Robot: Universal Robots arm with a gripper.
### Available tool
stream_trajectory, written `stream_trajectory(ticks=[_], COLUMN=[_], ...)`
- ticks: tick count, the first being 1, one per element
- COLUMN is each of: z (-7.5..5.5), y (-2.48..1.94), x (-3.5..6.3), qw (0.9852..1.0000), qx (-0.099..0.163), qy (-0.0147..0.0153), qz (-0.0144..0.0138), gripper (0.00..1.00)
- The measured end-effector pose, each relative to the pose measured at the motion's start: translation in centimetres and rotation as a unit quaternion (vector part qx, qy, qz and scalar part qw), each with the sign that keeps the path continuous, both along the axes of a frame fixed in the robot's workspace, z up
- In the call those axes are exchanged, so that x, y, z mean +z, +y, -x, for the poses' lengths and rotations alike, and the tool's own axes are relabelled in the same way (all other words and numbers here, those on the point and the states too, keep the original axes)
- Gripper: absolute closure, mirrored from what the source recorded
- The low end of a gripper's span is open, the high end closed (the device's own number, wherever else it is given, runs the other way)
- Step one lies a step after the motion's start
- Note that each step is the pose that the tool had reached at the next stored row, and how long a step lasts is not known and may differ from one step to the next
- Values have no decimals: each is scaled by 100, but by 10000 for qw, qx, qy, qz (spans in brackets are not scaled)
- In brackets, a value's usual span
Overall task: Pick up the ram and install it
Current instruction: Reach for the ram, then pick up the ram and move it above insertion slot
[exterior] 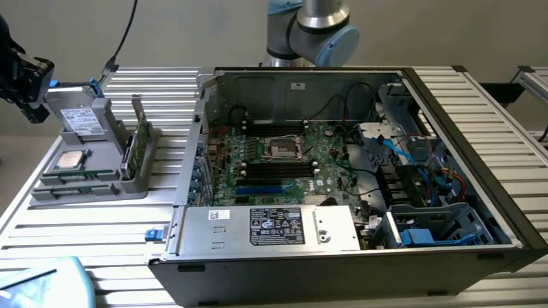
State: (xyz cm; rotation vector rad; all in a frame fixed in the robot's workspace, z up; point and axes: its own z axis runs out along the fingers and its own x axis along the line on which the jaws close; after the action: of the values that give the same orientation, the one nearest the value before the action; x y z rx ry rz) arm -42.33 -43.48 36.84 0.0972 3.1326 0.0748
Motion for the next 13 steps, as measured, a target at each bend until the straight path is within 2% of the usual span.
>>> stream_trajectory(ticks=[4, 13], z=[32, 32], y=[2, 3], x=[-51, -51], qw=[10000, 10000], qx=[0, 0], qy=[26, 27], qz=[0, -1], gripper=[90, 90])
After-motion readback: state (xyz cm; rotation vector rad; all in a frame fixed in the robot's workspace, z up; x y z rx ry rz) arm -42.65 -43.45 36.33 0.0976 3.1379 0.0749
